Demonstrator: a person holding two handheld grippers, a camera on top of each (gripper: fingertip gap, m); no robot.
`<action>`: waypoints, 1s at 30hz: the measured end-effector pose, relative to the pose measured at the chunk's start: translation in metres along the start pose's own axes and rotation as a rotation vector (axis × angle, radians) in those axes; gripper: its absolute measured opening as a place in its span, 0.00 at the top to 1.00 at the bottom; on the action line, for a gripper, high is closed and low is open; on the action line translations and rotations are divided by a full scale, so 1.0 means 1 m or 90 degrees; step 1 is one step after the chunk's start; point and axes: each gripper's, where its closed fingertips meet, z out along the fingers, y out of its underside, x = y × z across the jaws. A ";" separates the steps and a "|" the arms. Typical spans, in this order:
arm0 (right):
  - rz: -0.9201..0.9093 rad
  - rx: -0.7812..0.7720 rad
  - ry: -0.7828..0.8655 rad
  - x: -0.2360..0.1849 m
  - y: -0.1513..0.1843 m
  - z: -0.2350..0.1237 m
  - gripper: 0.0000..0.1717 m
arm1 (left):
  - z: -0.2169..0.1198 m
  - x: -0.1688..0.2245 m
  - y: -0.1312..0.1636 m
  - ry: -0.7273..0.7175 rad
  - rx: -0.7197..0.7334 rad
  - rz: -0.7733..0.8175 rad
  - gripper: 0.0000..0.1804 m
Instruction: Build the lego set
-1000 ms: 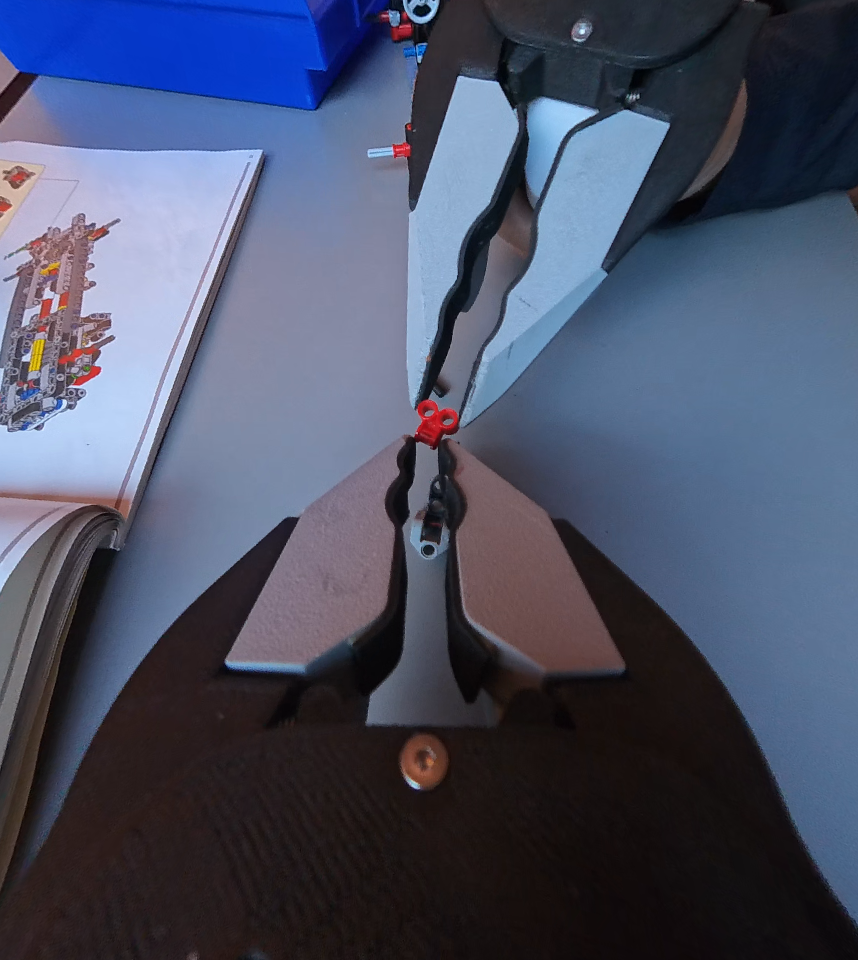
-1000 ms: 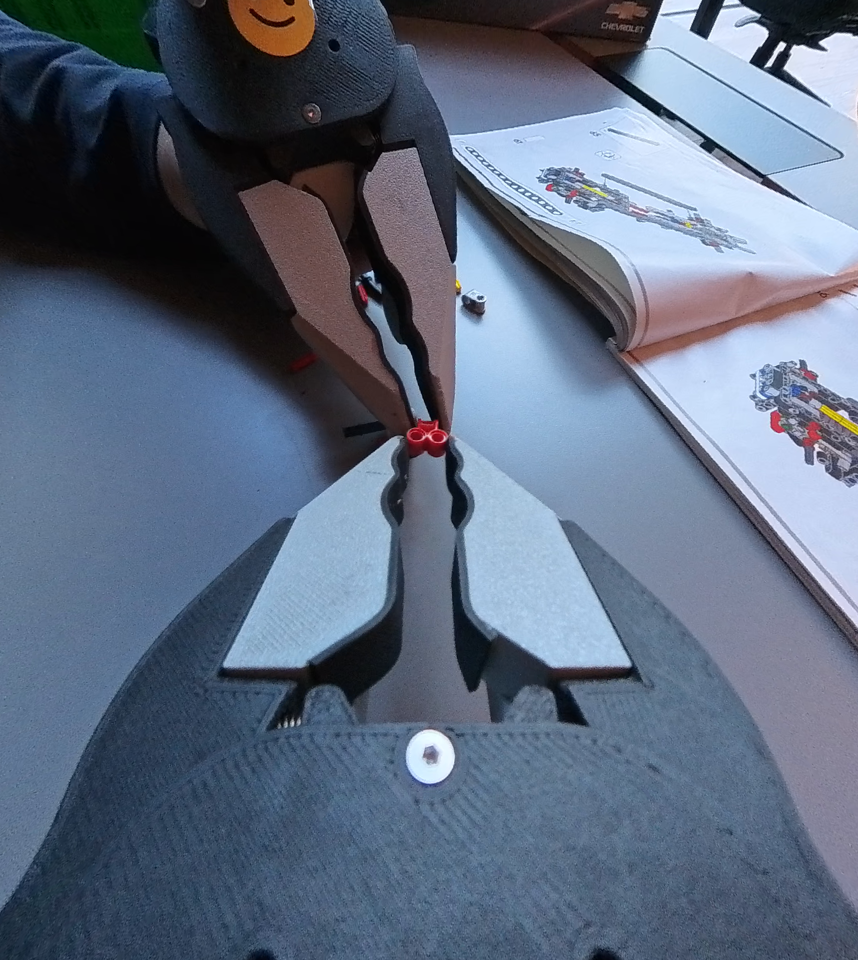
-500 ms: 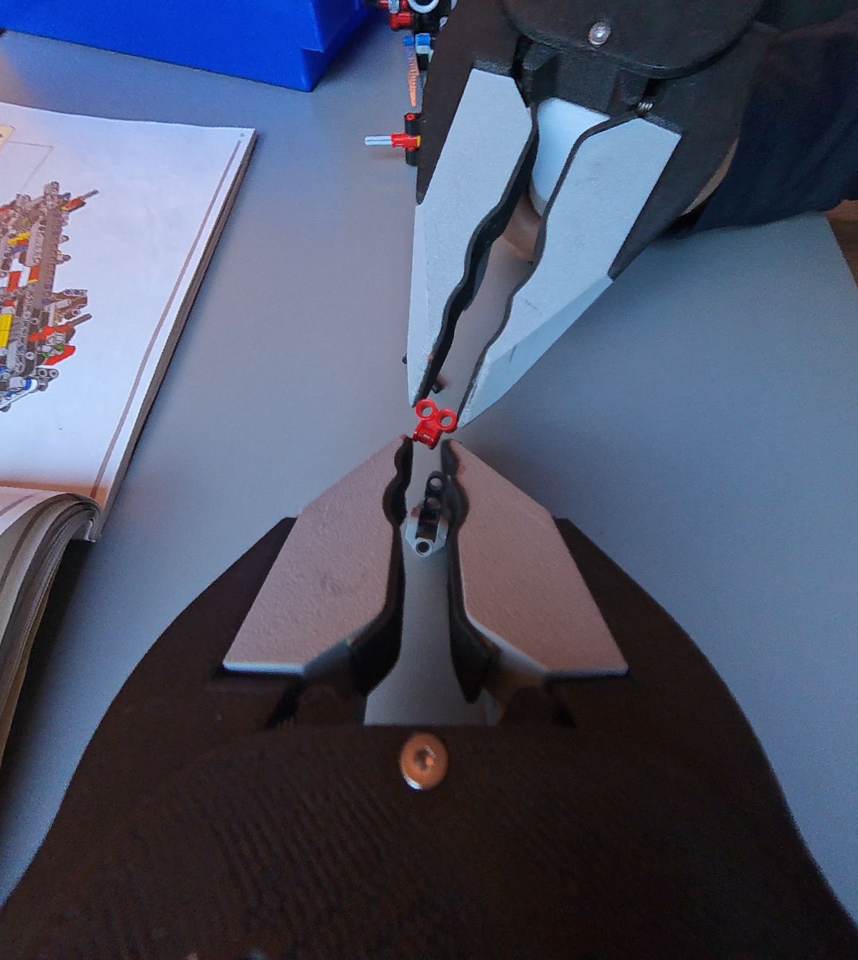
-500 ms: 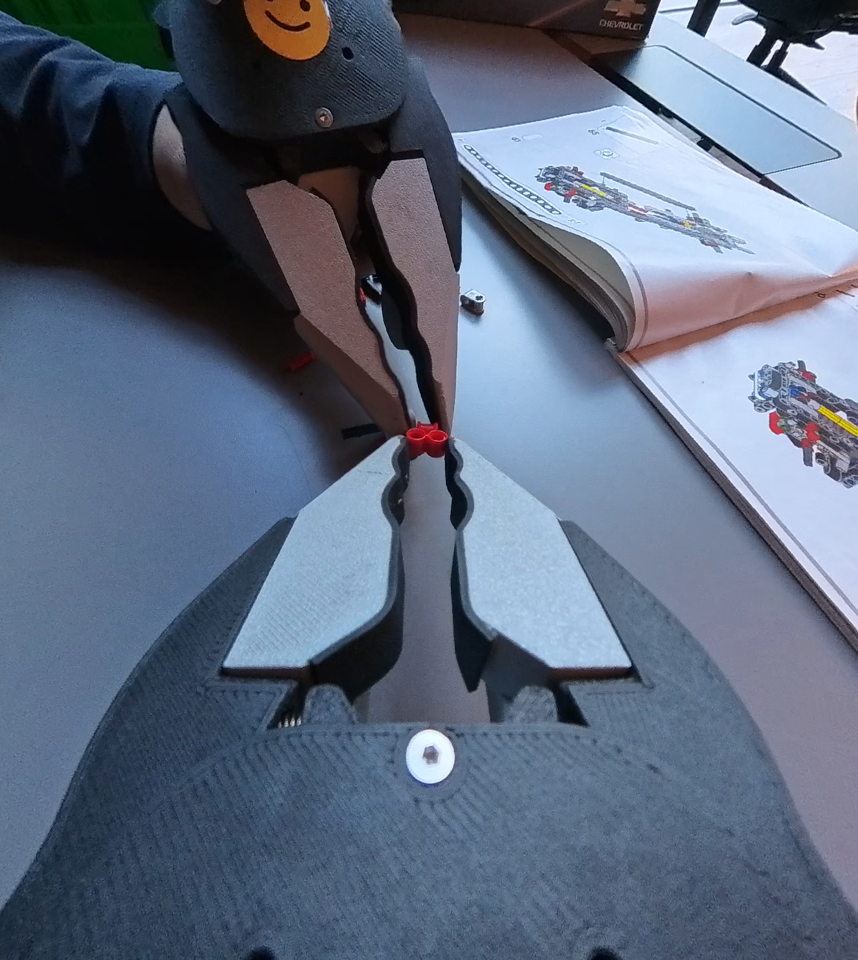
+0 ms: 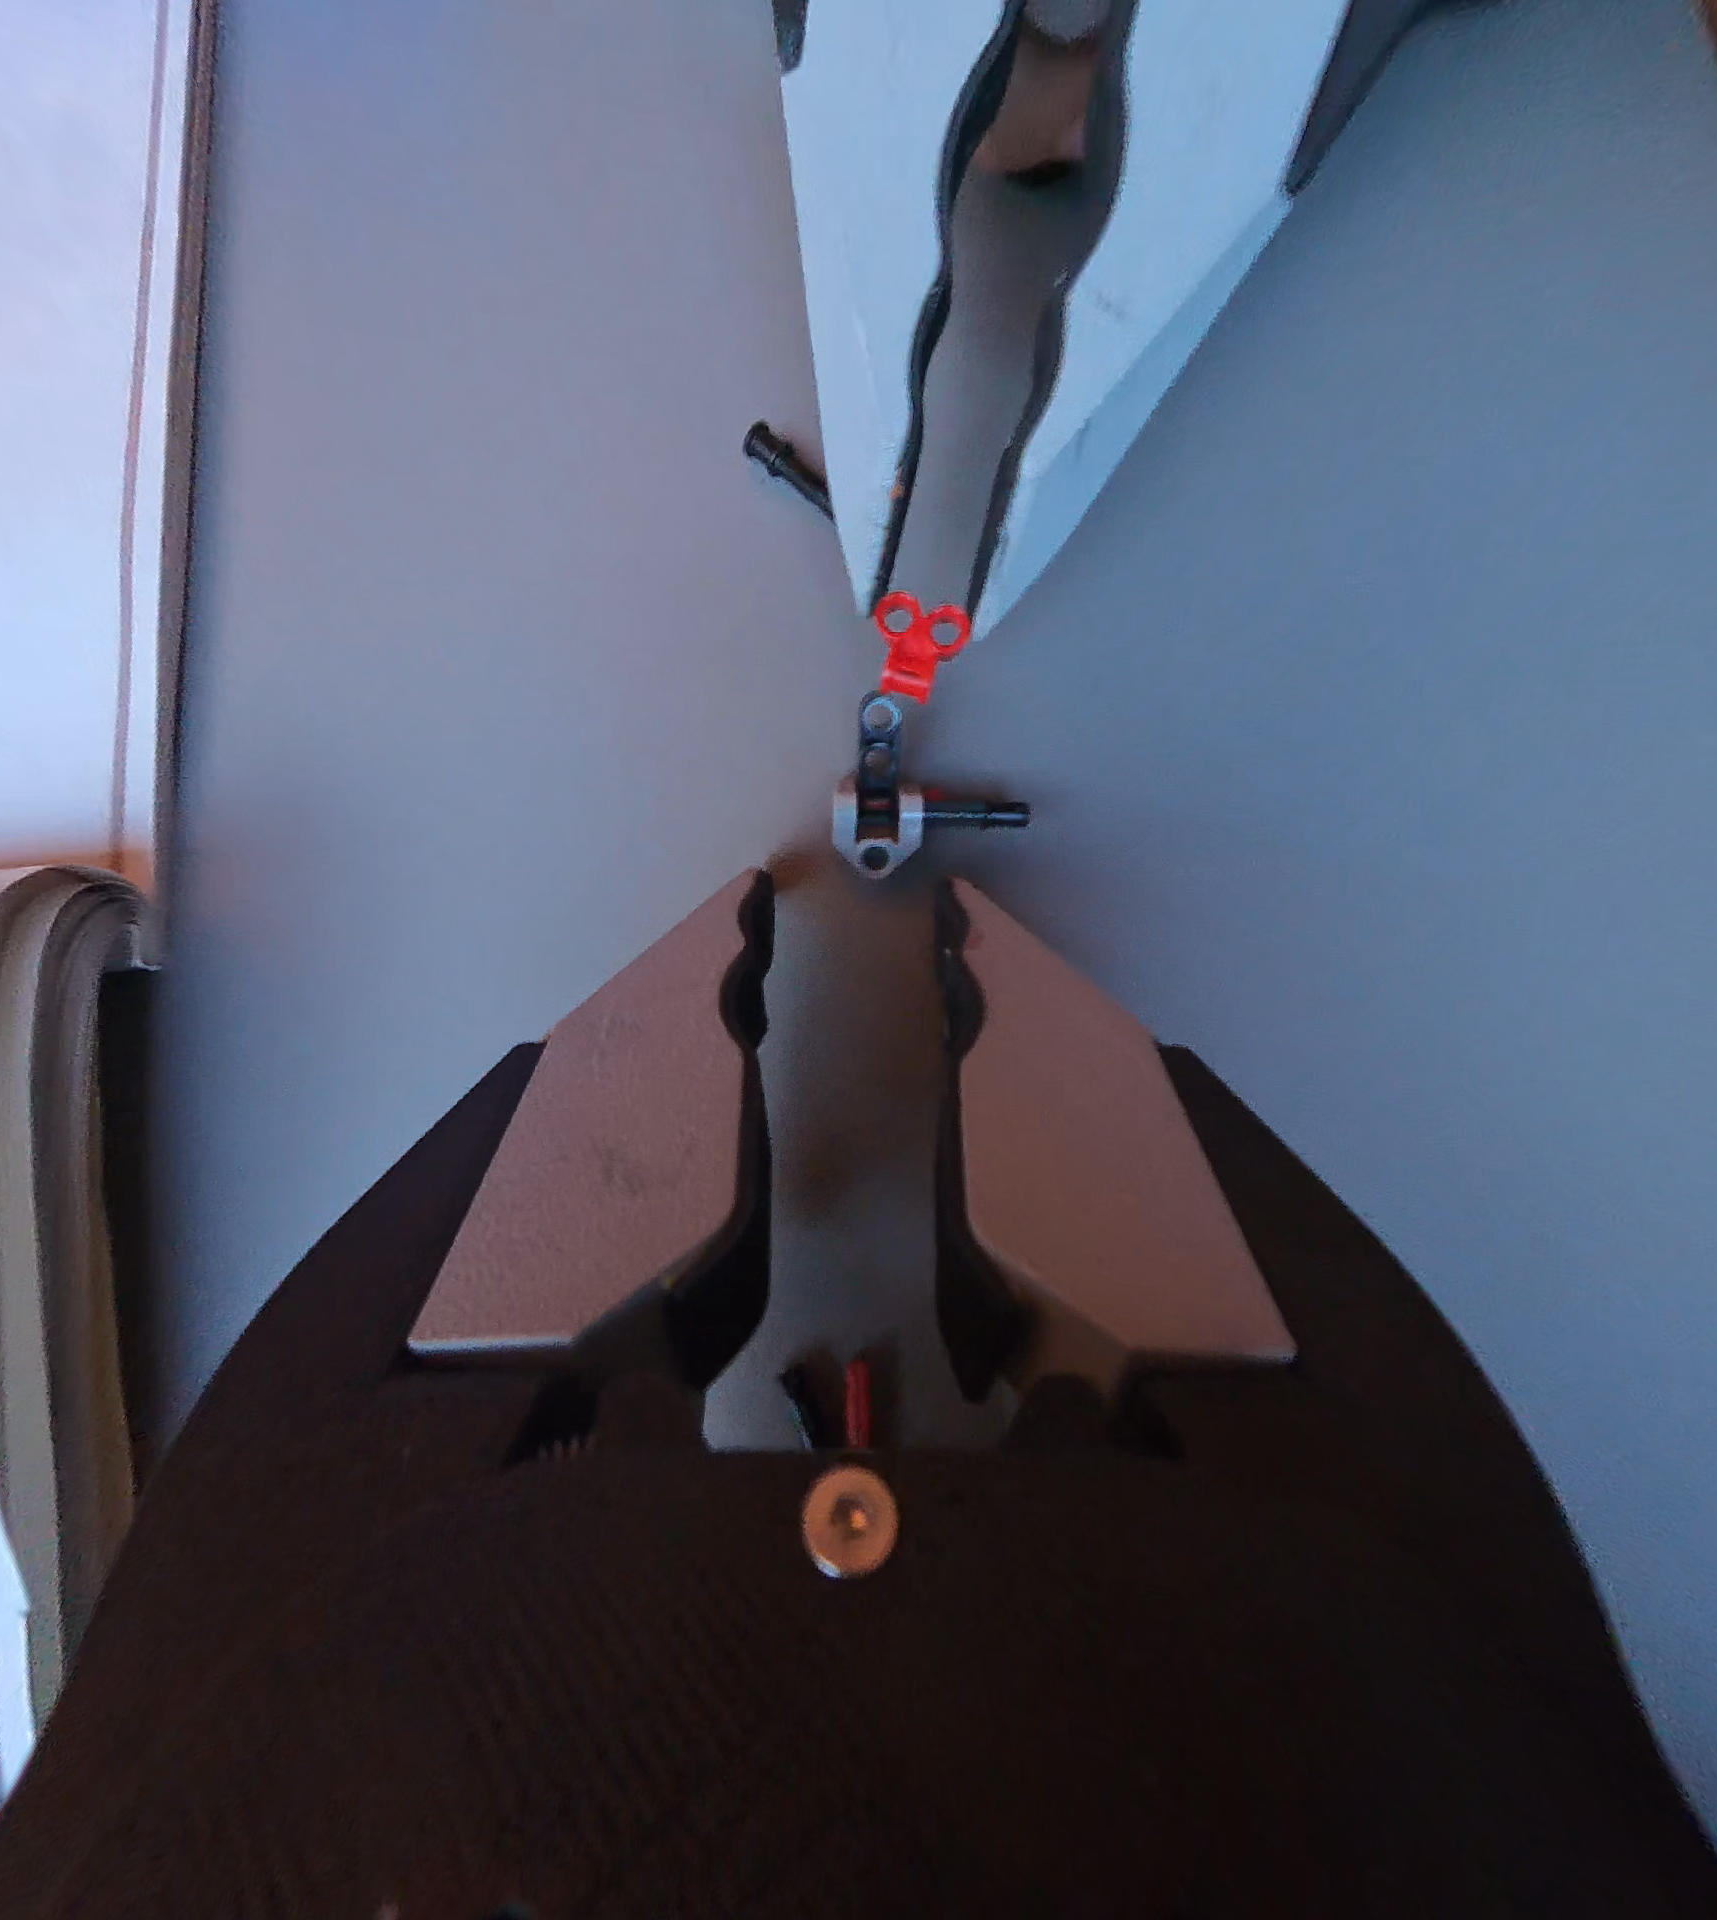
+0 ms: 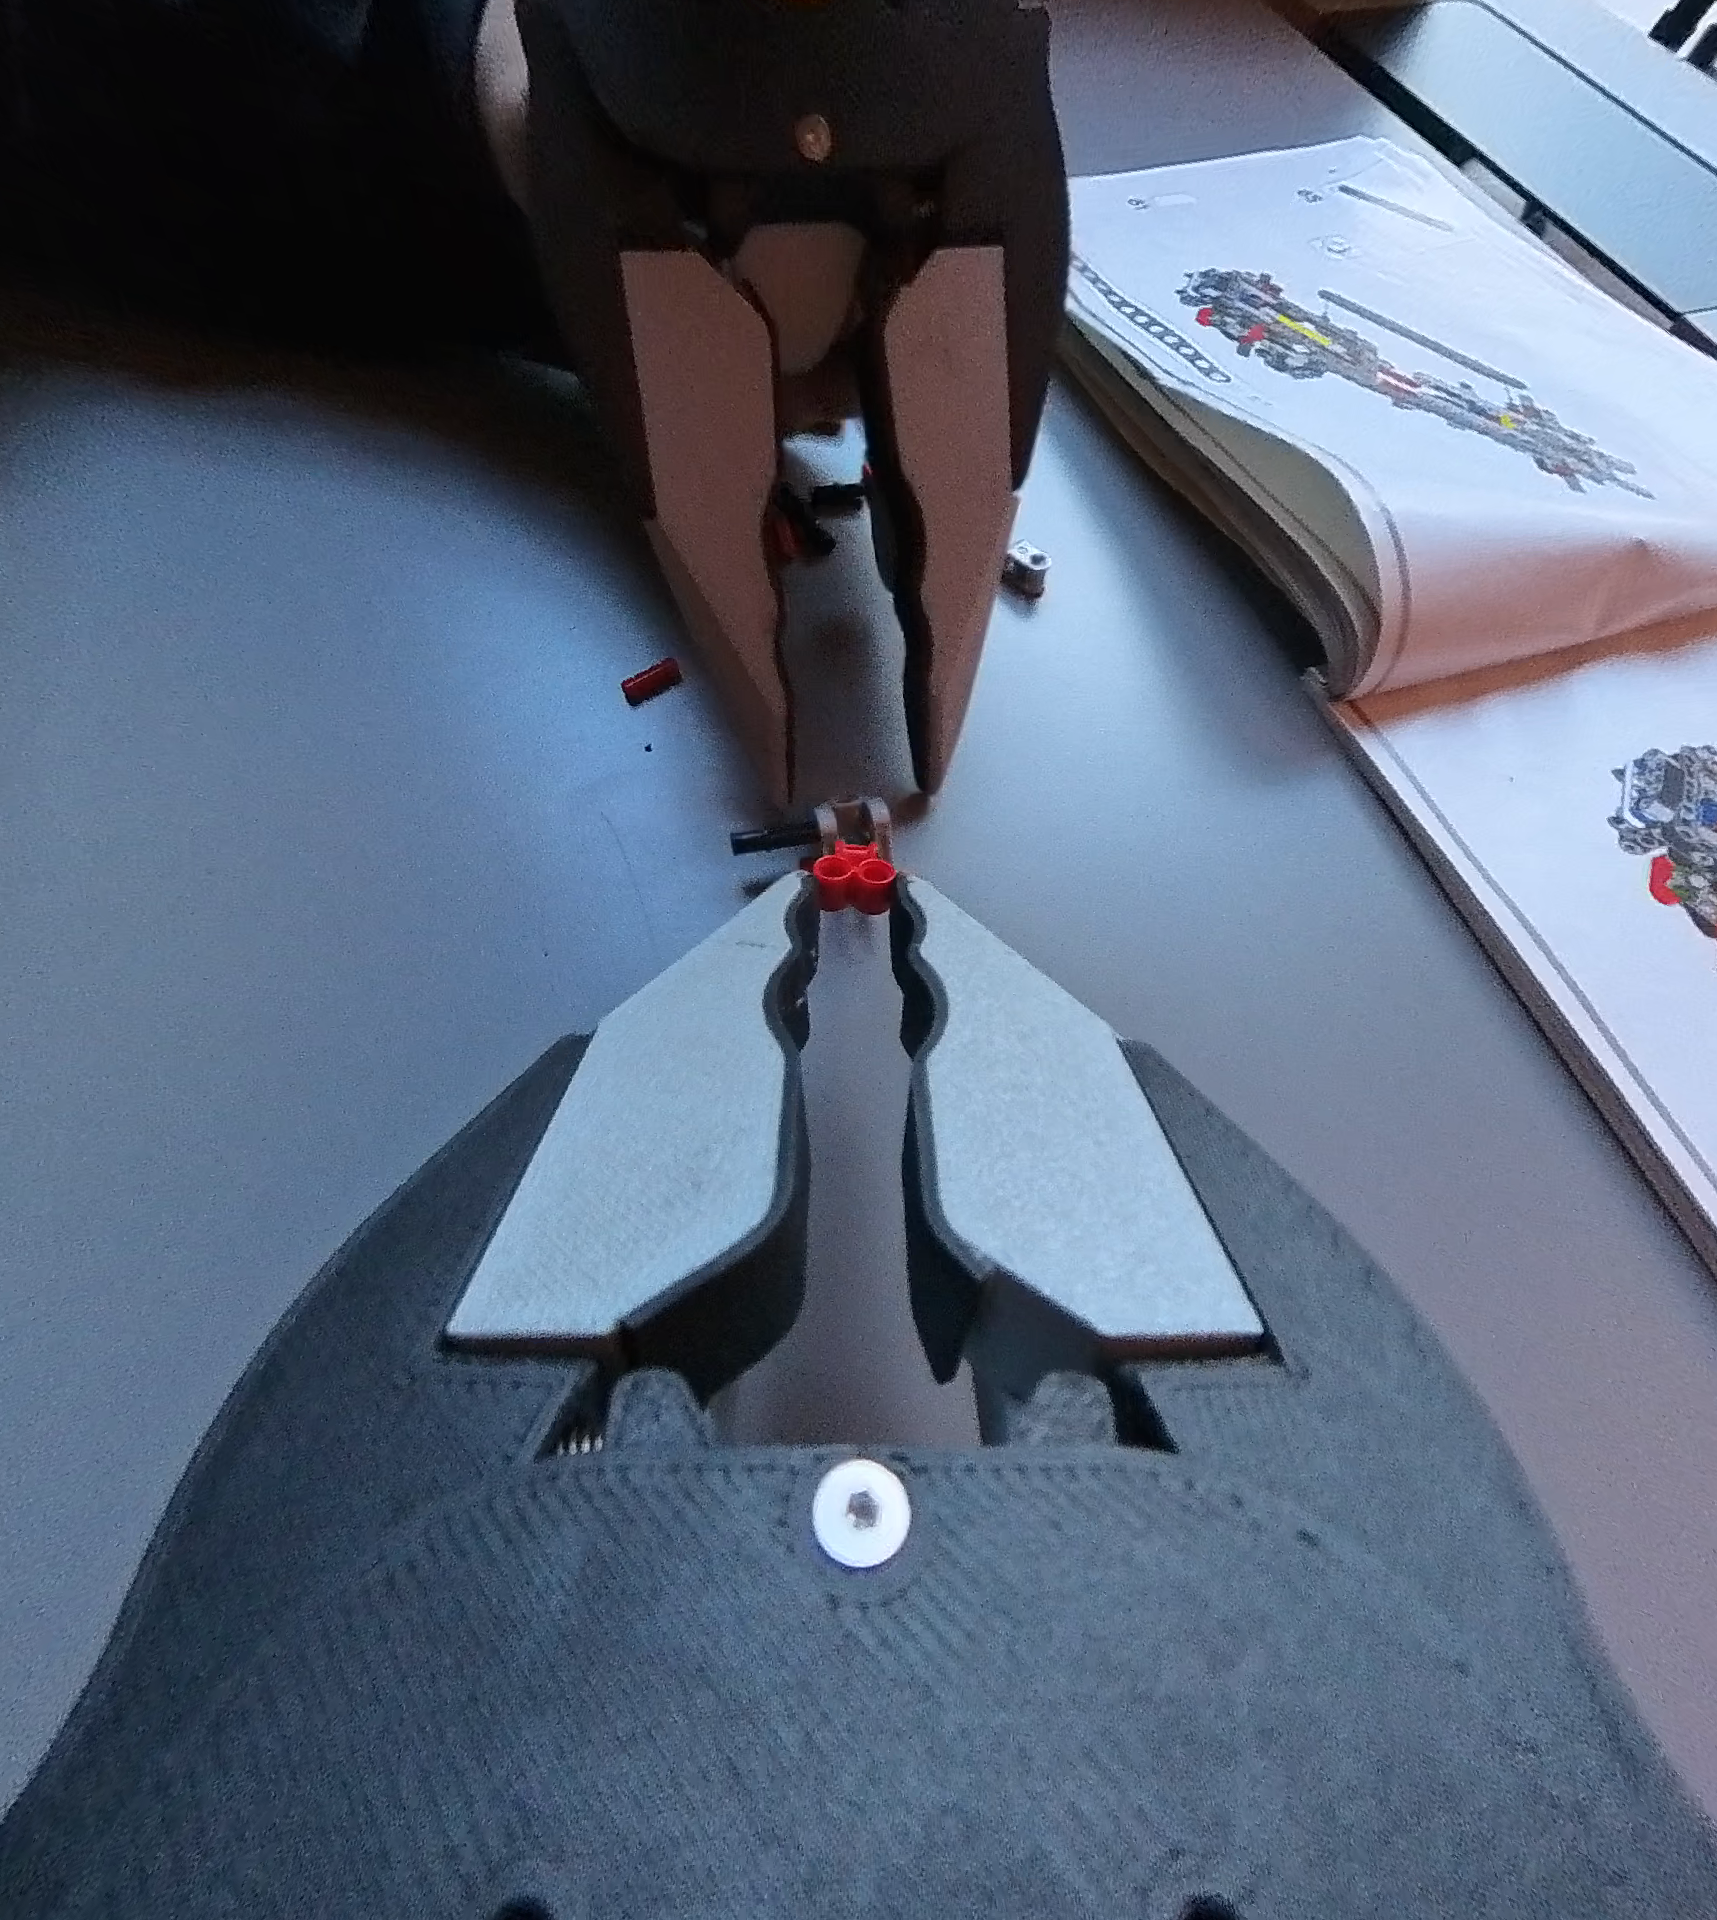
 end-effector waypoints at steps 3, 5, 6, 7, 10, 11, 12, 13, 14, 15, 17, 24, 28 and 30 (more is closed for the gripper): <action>-0.017 -0.004 -0.001 -0.002 -0.001 0.003 0.94 | 0.001 0.000 -0.001 -0.004 0.006 0.011 0.85; -0.026 -0.002 -0.002 -0.002 -0.003 0.005 0.94 | 0.003 0.000 -0.003 0.001 0.011 0.004 0.86; -0.031 -0.002 -0.003 -0.002 -0.004 0.006 0.94 | 0.003 0.001 -0.004 0.006 0.014 0.002 0.86; -0.035 -0.003 -0.002 -0.001 -0.004 0.007 0.94 | 0.005 0.002 -0.005 0.009 0.016 0.003 0.86; -0.050 -0.014 0.002 0.002 -0.001 0.008 0.94 | 0.007 0.004 -0.008 0.009 0.017 0.013 0.86; -0.055 -0.015 0.003 0.002 -0.001 0.008 0.94 | 0.008 0.003 -0.008 0.006 0.017 0.015 0.87; -0.060 -0.015 0.002 0.002 -0.001 0.008 0.94 | 0.009 0.002 -0.009 0.002 0.018 0.017 0.90; -0.064 -0.015 0.002 0.003 -0.001 0.009 0.94 | 0.009 0.001 -0.010 0.002 0.018 0.020 0.92; -0.065 -0.017 0.000 0.002 0.000 0.009 0.94 | 0.010 0.001 -0.010 0.004 0.019 0.021 0.92; -0.067 -0.019 -0.004 0.002 0.000 0.009 0.94 | 0.010 0.001 -0.010 0.006 0.018 0.021 0.92; -0.075 -0.023 -0.005 0.002 0.001 0.010 0.94 | 0.010 0.001 -0.010 0.009 0.015 0.023 0.92; -0.092 -0.034 -0.009 0.001 0.003 0.012 0.94 | 0.009 0.005 -0.009 0.015 -0.006 0.046 0.92; -0.110 -0.037 -0.012 -0.002 0.004 0.013 0.94 | 0.010 0.007 -0.010 0.005 -0.016 0.063 0.92; -0.116 -0.036 -0.012 -0.003 0.004 0.013 0.94 | 0.010 0.007 -0.010 0.002 -0.017 0.067 0.92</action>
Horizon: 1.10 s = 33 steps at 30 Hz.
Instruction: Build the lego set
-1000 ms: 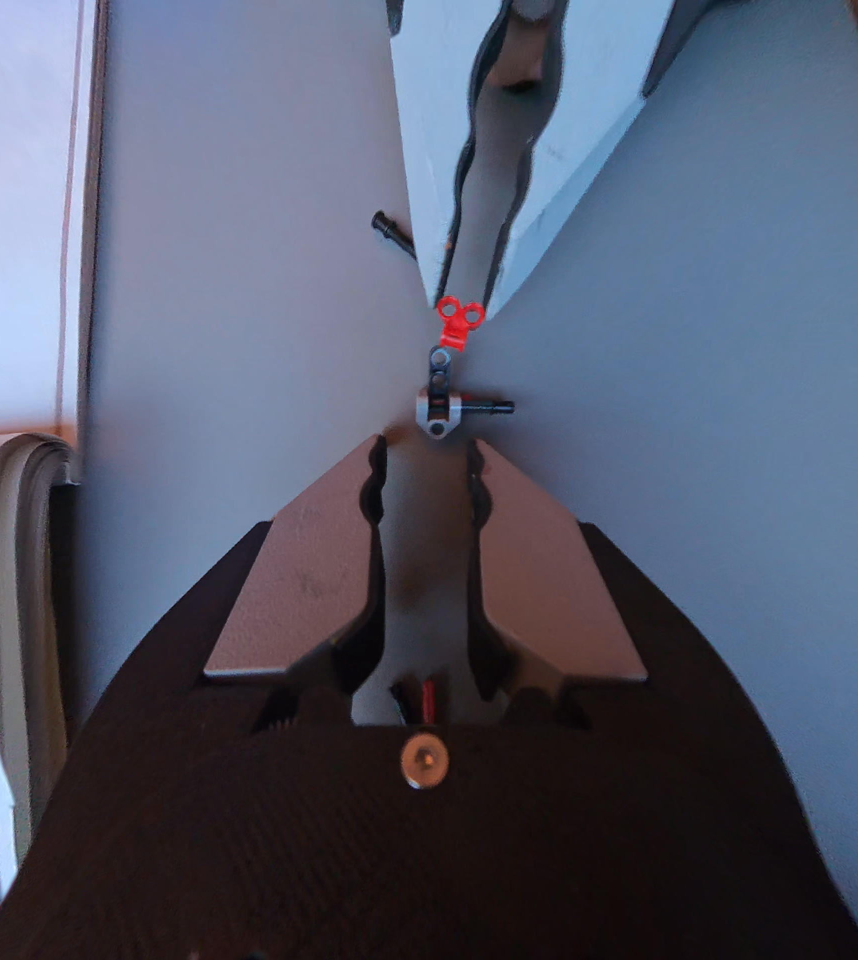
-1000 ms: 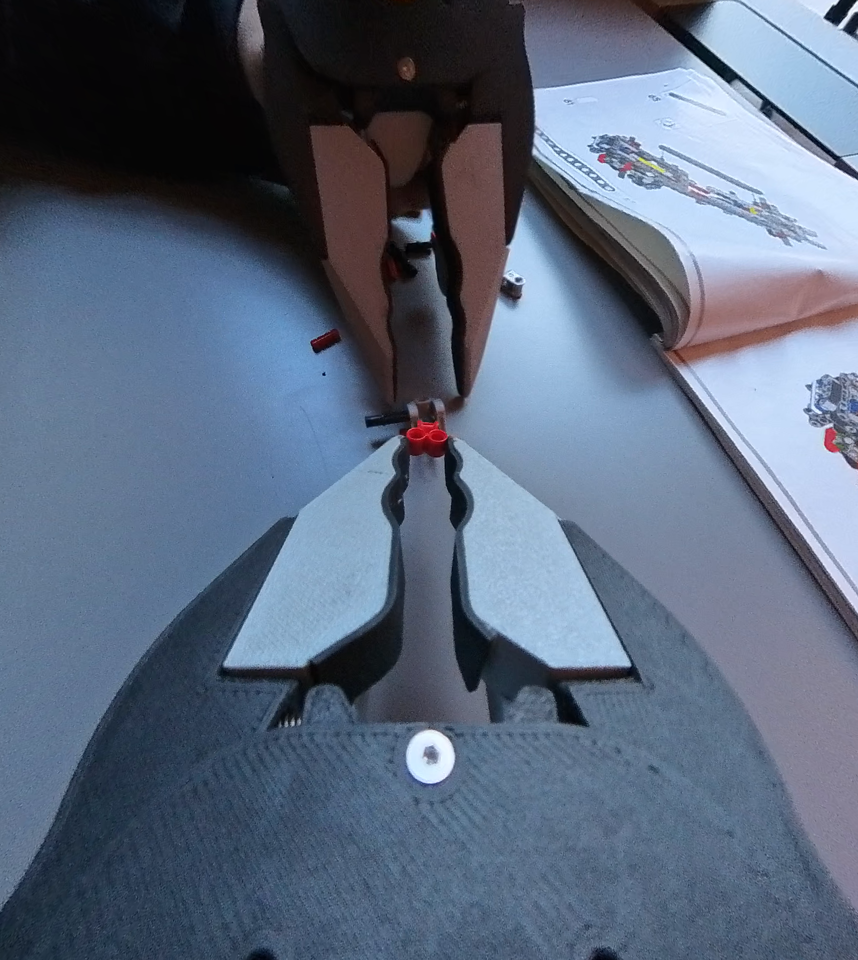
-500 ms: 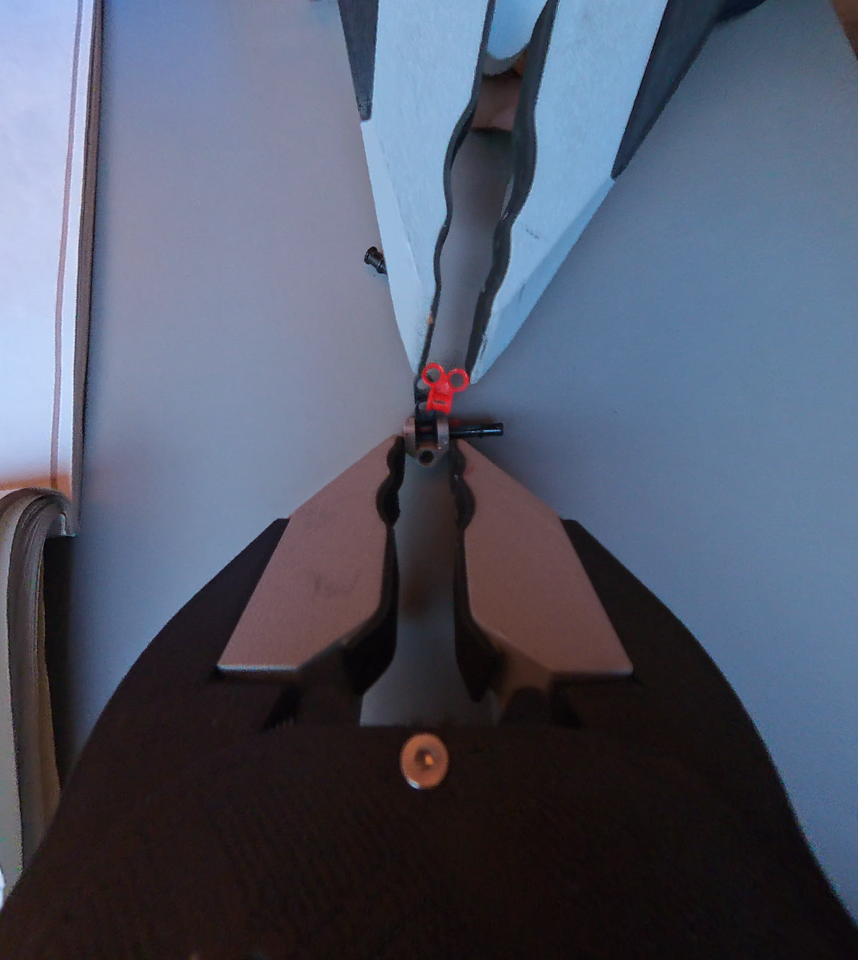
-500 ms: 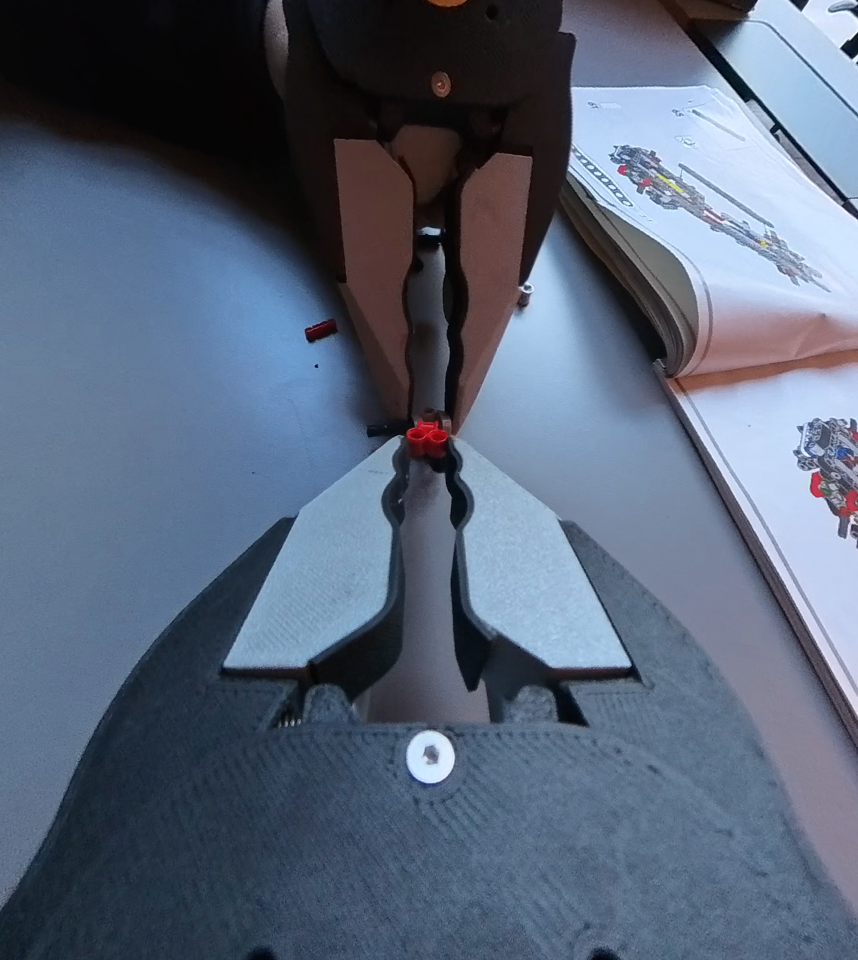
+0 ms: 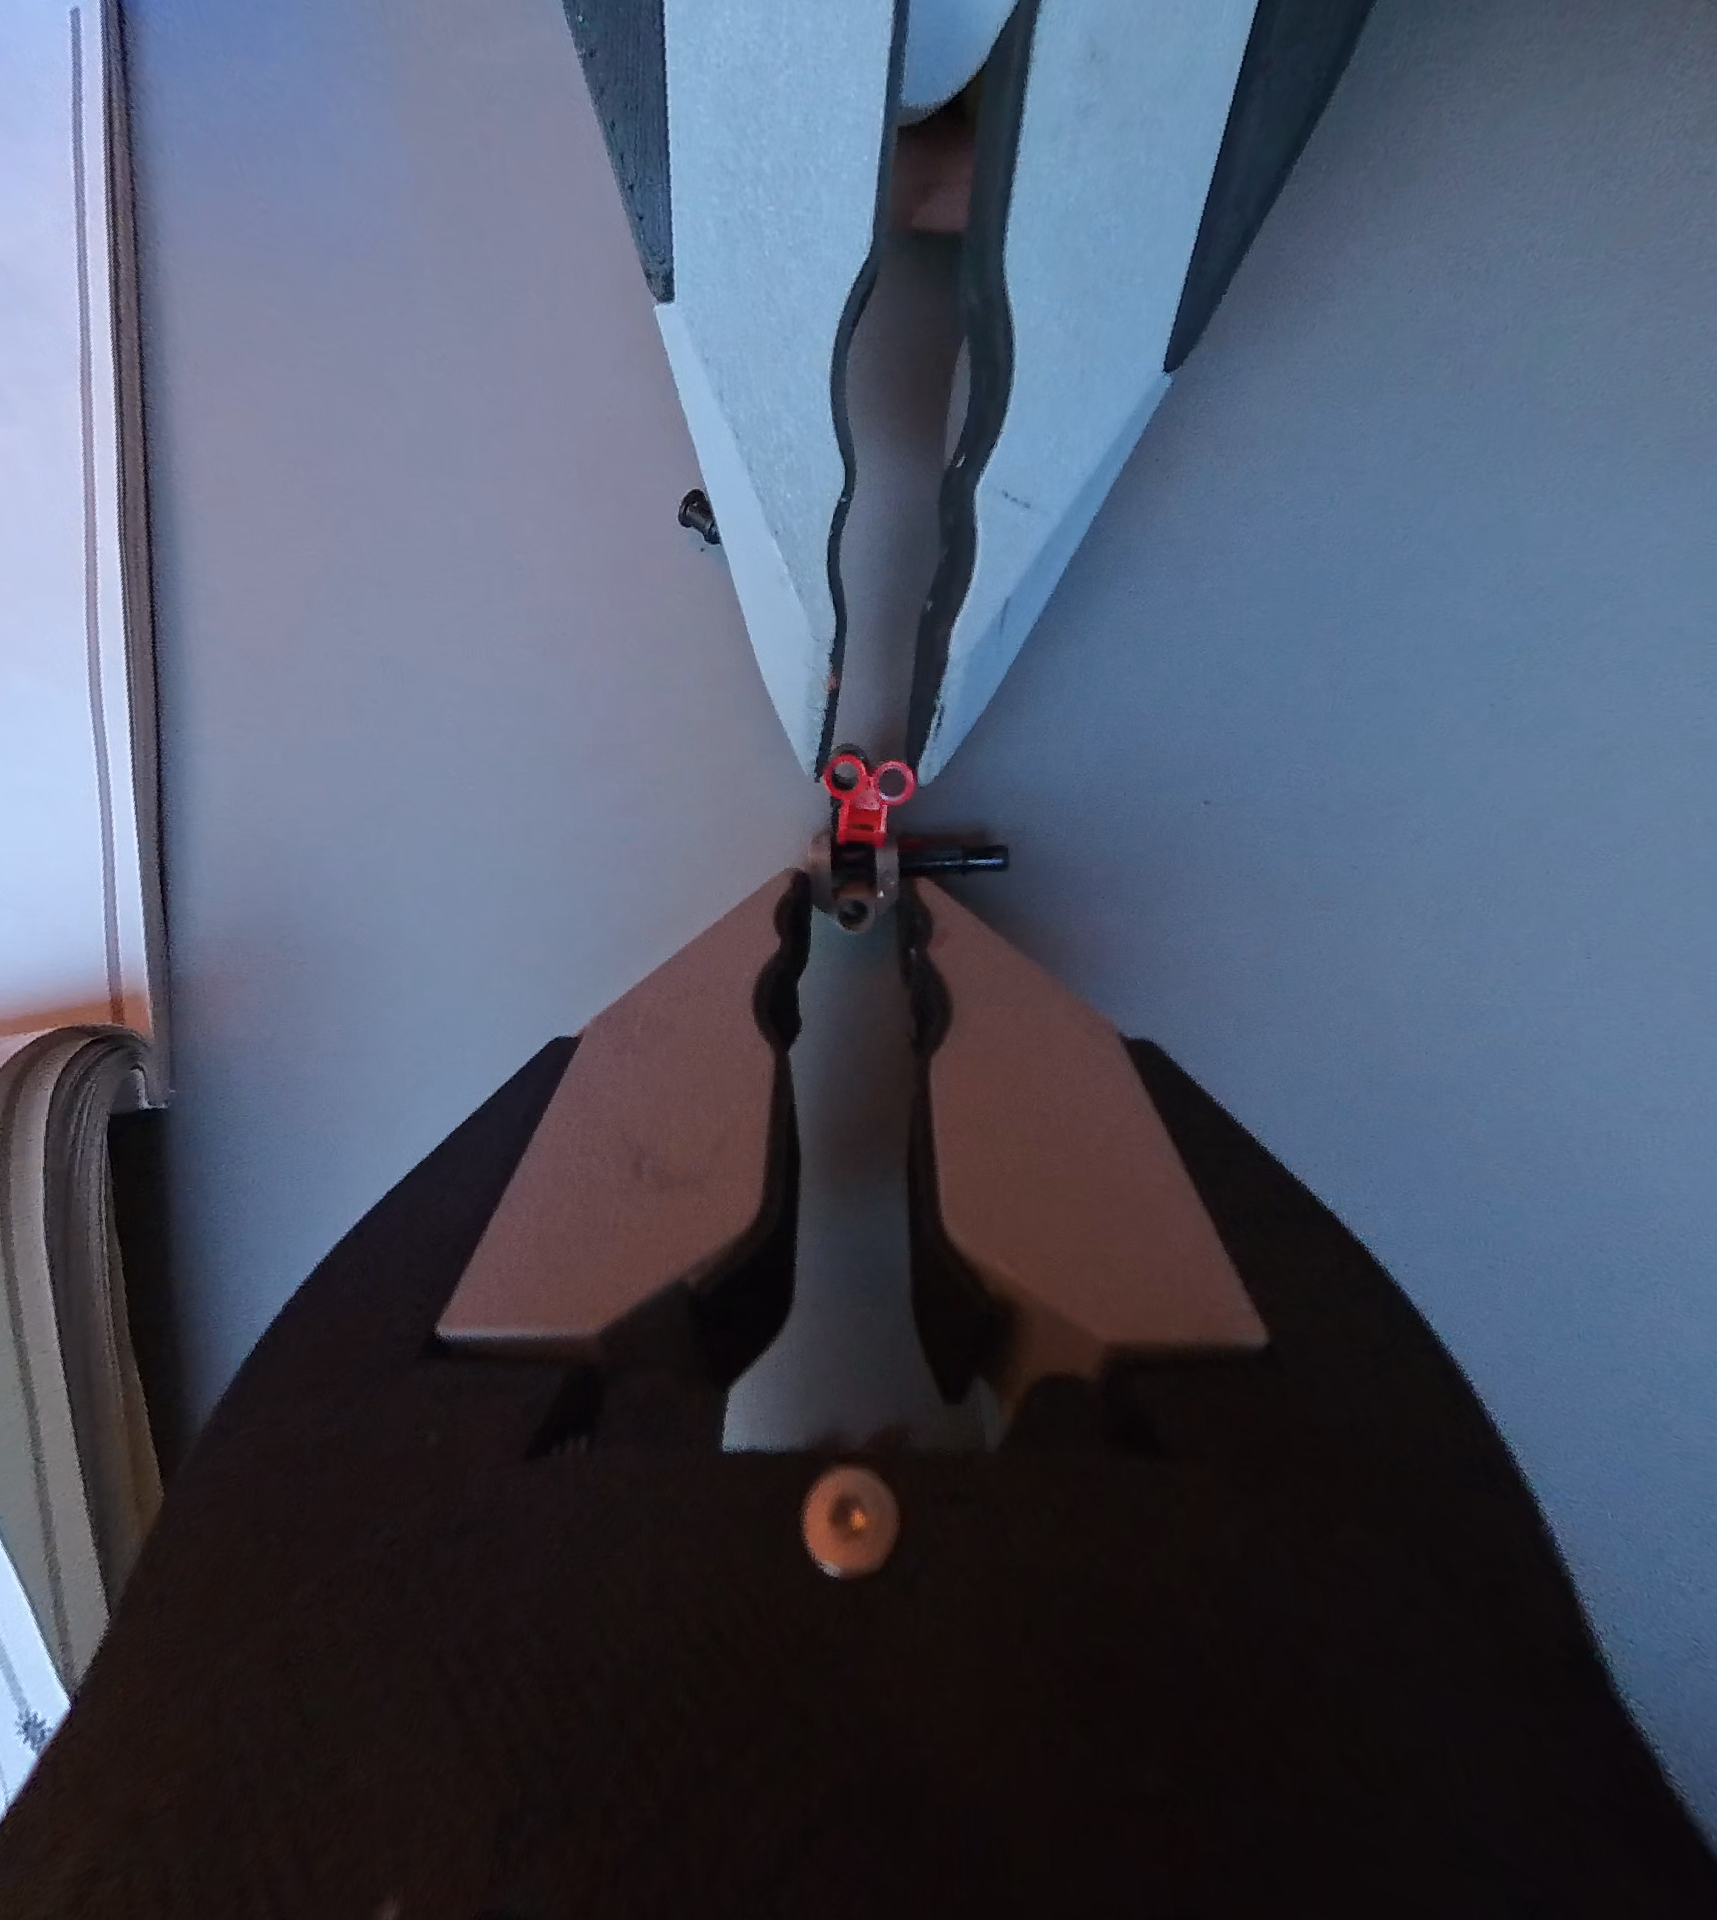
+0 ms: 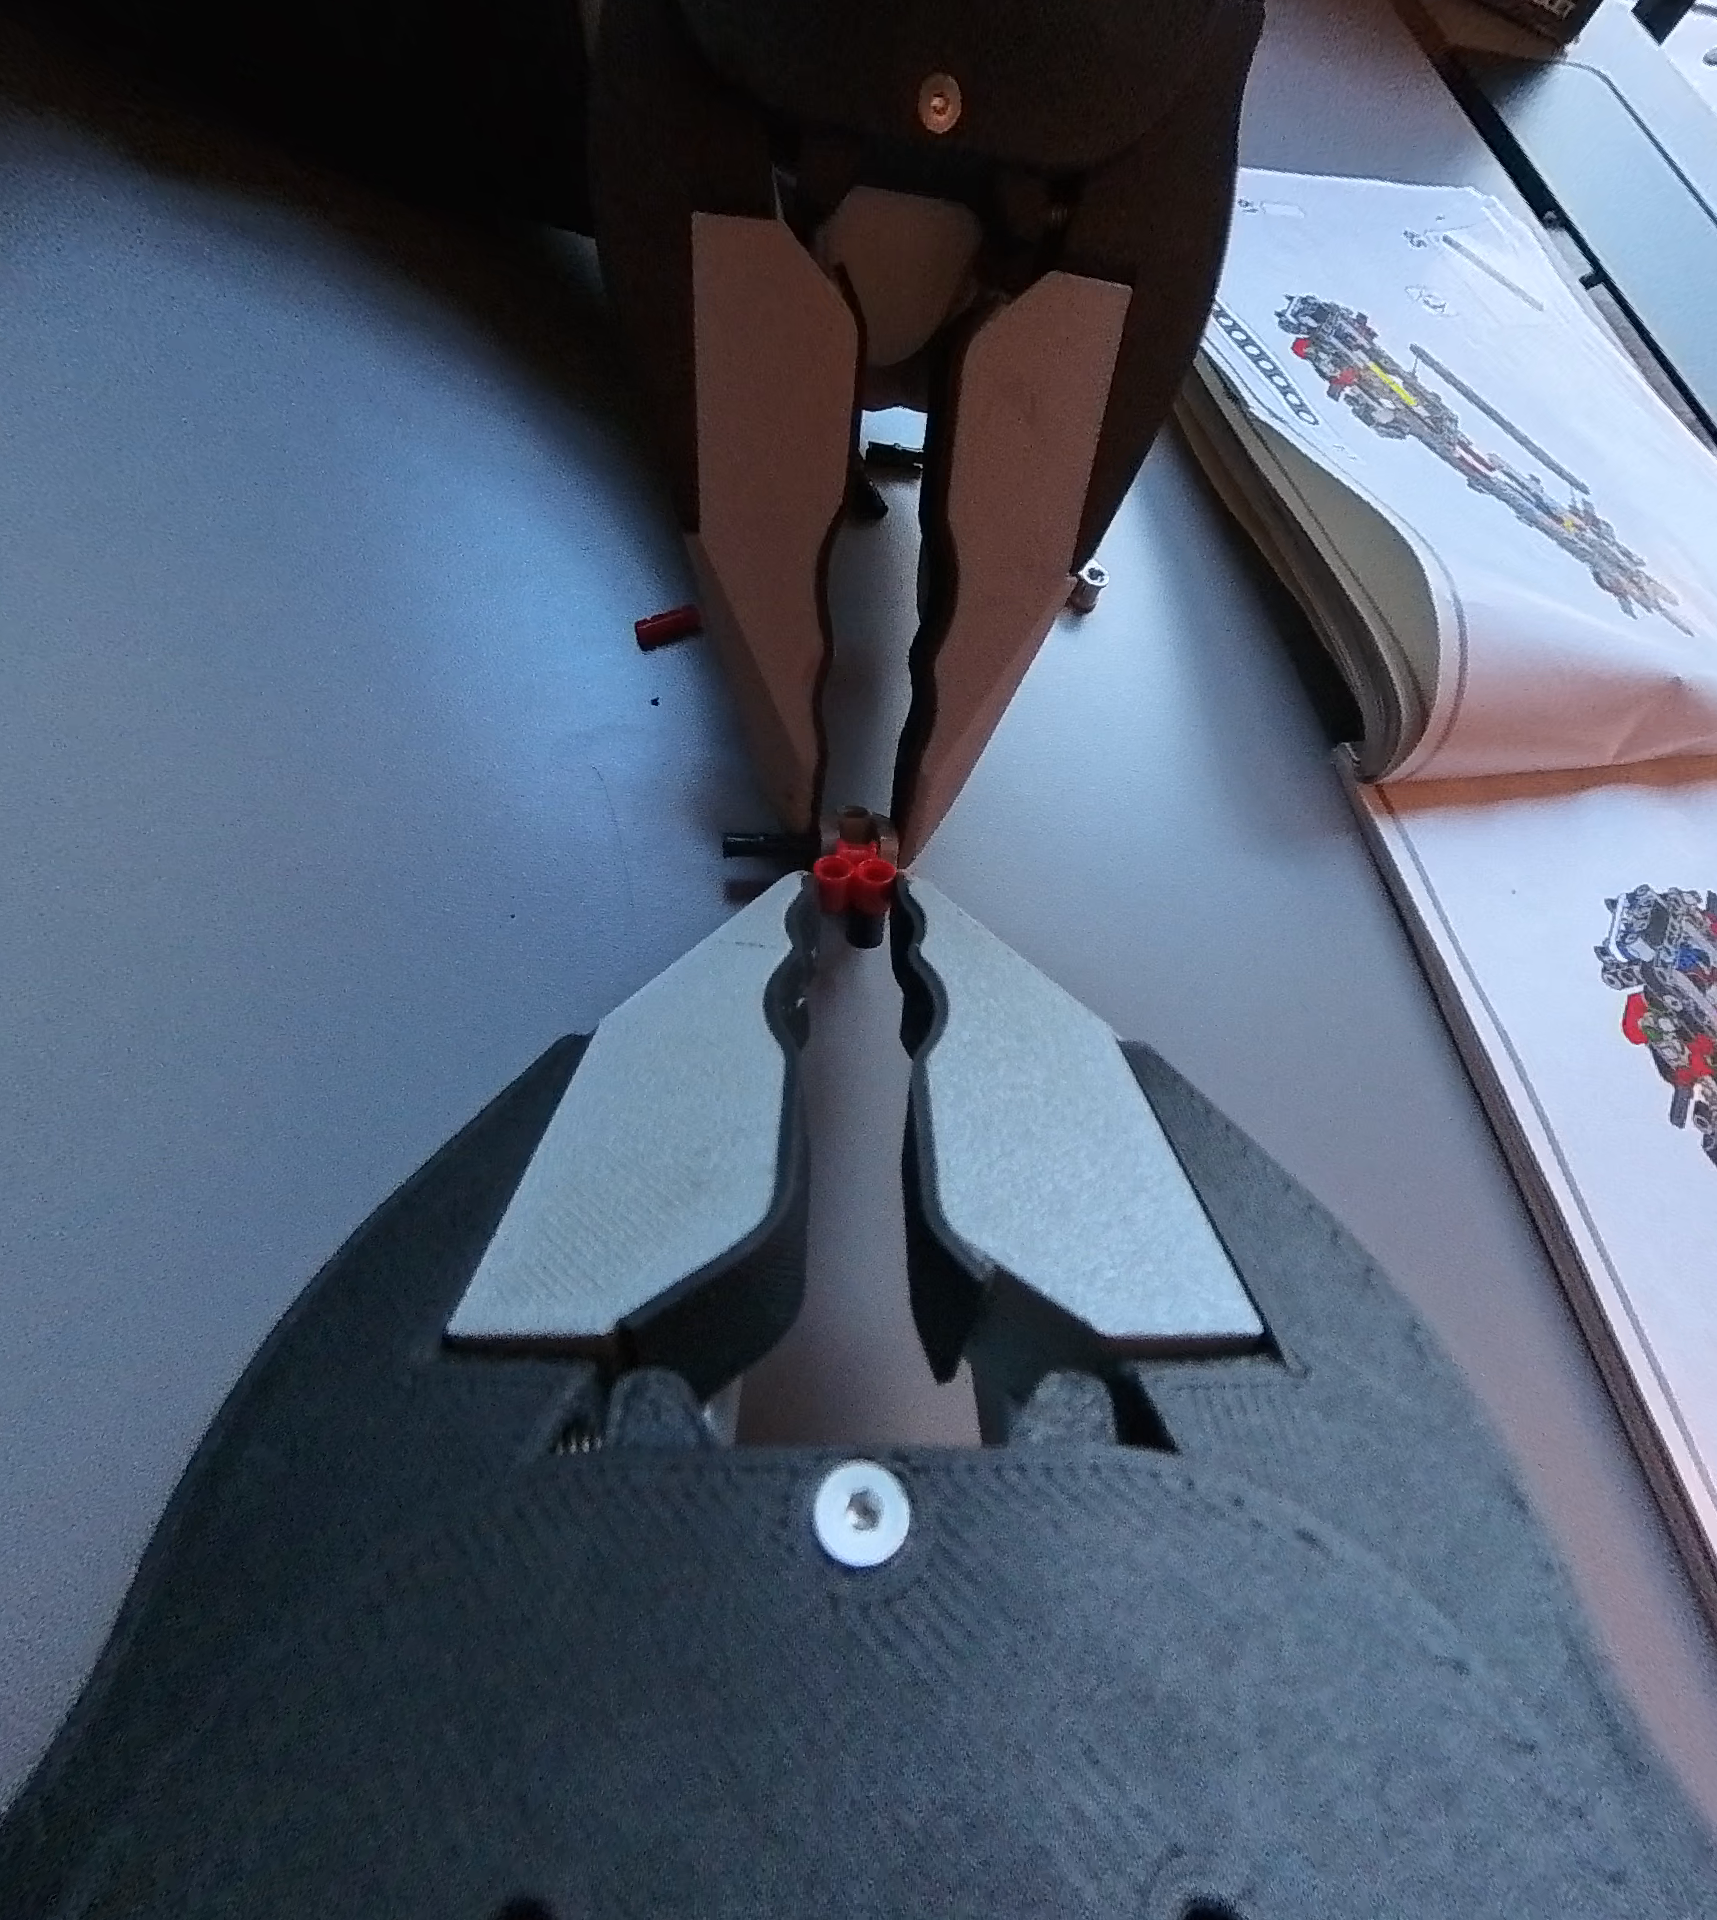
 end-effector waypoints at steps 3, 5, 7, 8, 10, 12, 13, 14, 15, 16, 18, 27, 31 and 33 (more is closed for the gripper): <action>-0.002 -0.001 0.000 0.000 0.000 0.000 0.94 | 0.000 0.000 0.000 -0.001 0.002 0.003 0.92; -0.009 -0.002 0.004 0.001 0.000 -0.001 0.94 | 0.000 0.001 0.000 0.002 -0.001 0.009 0.92; -0.019 -0.005 0.006 0.001 0.000 -0.001 0.94 | 0.000 0.002 -0.001 0.002 -0.004 0.019 0.92; -0.024 -0.005 0.007 0.000 0.000 -0.001 0.94 | 0.000 0.003 -0.001 0.001 -0.005 0.024 0.92; -0.032 -0.006 0.004 -0.001 0.000 -0.002 0.94 | 0.000 0.003 -0.002 -0.004 -0.008 0.030 0.92; -0.036 -0.005 0.003 -0.002 -0.001 -0.002 0.94 | -0.001 0.003 -0.003 -0.005 -0.009 0.032 0.92; -0.036 -0.005 0.003 -0.002 -0.001 -0.002 0.94 | -0.001 0.003 -0.003 -0.005 -0.008 0.032 0.92; -0.035 -0.006 0.002 -0.002 0.000 -0.002 0.94 | -0.001 0.003 -0.003 -0.006 -0.008 0.033 0.92; -0.033 -0.007 0.000 -0.002 0.000 -0.002 0.94 | -0.001 0.003 -0.003 -0.007 -0.010 0.034 0.92; -0.032 -0.008 -0.003 -0.003 0.000 -0.001 0.94 | 0.000 0.004 -0.002 -0.006 -0.011 0.035 0.92; -0.038 -0.012 -0.006 -0.004 0.001 -0.001 0.94 | 0.001 0.005 -0.002 -0.005 -0.016 0.040 0.92; -0.055 -0.022 -0.020 -0.009 0.002 -0.003 0.94 | 0.001 0.009 -0.003 -0.003 -0.029 0.050 0.92; -0.057 -0.030 -0.026 -0.010 0.003 -0.005 0.94 | 0.002 0.011 -0.005 0.005 -0.021 0.043 0.92; -0.054 -0.031 -0.027 -0.010 0.003 -0.005 0.94 | 0.002 0.011 -0.006 0.013 -0.014 0.029 0.92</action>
